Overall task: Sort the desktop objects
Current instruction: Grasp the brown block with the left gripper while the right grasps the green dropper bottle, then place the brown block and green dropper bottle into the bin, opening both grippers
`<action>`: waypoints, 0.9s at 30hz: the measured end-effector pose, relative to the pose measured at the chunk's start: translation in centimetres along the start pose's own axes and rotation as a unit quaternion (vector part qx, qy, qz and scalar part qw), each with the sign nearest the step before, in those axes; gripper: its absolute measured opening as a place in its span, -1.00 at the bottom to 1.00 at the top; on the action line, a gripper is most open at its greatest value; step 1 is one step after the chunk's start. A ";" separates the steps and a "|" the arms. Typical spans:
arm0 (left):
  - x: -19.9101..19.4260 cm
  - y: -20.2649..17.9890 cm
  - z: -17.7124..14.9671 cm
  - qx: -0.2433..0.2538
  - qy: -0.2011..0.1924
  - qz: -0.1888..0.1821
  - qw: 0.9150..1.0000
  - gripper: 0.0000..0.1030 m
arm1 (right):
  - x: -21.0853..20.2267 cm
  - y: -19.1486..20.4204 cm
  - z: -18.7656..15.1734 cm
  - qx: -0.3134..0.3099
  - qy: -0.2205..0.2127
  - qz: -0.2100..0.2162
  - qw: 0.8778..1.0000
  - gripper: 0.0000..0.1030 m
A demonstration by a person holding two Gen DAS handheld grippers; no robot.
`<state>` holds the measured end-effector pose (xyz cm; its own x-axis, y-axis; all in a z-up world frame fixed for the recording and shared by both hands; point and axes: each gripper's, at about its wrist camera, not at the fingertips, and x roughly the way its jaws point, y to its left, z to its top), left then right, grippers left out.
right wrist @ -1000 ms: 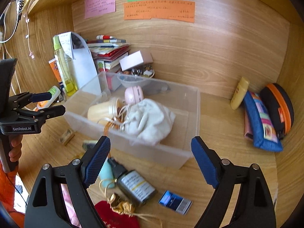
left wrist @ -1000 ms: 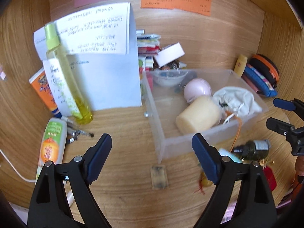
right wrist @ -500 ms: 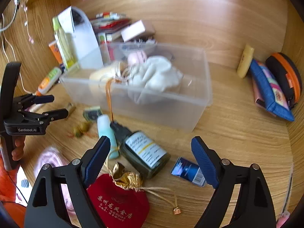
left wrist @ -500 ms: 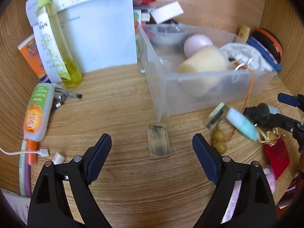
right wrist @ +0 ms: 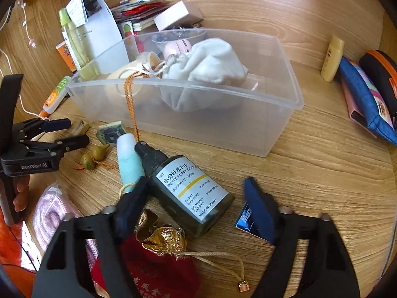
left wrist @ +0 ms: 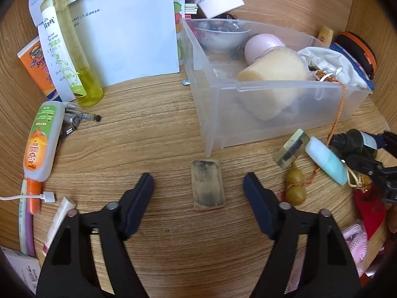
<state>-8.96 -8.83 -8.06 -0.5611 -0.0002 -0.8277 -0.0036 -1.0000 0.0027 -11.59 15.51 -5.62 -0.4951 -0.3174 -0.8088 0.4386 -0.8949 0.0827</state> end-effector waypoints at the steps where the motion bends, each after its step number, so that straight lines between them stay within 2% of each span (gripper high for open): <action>1: 0.0 0.1 0.0 -0.002 -0.002 0.000 1.000 0.26 | 0.0 0.1 0.0 -0.002 -0.002 -0.002 1.000 0.20; 6: -0.6 0.2 -0.1 -0.011 -0.012 0.005 1.000 -0.23 | -0.6 0.3 -0.1 -0.010 -0.018 -0.016 1.000 0.20; 8: -0.6 0.3 0.0 -0.015 -0.015 0.014 1.000 -0.55 | -1.0 0.2 -0.2 -0.007 -0.024 -0.017 1.000 0.20; 9: -0.7 0.4 0.0 -0.020 -0.017 0.023 0.999 -0.55 | -1.3 0.1 -0.2 -0.005 -0.027 -0.019 0.999 0.19; 15: -1.0 1.9 0.0 -0.057 -0.021 0.001 0.998 -0.55 | -2.9 -0.8 -0.6 0.009 -0.045 -0.022 0.999 0.19; 22: -2.3 3.1 -0.9 -0.070 -0.037 0.012 0.997 -0.55 | -5.1 -2.6 -1.0 0.033 -0.064 -0.037 0.997 0.19; 27: -3.6 3.4 -1.0 -0.082 -0.044 0.004 0.996 -0.55 | -6.9 -3.5 -0.7 0.039 -0.081 -0.045 0.995 0.19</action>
<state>-6.16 -12.19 -5.65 -0.6307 -0.0141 -0.7759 0.1312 -0.9874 -0.0887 -9.18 21.04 -0.77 -0.6470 -0.2753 -0.7110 0.3304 -0.9417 0.0640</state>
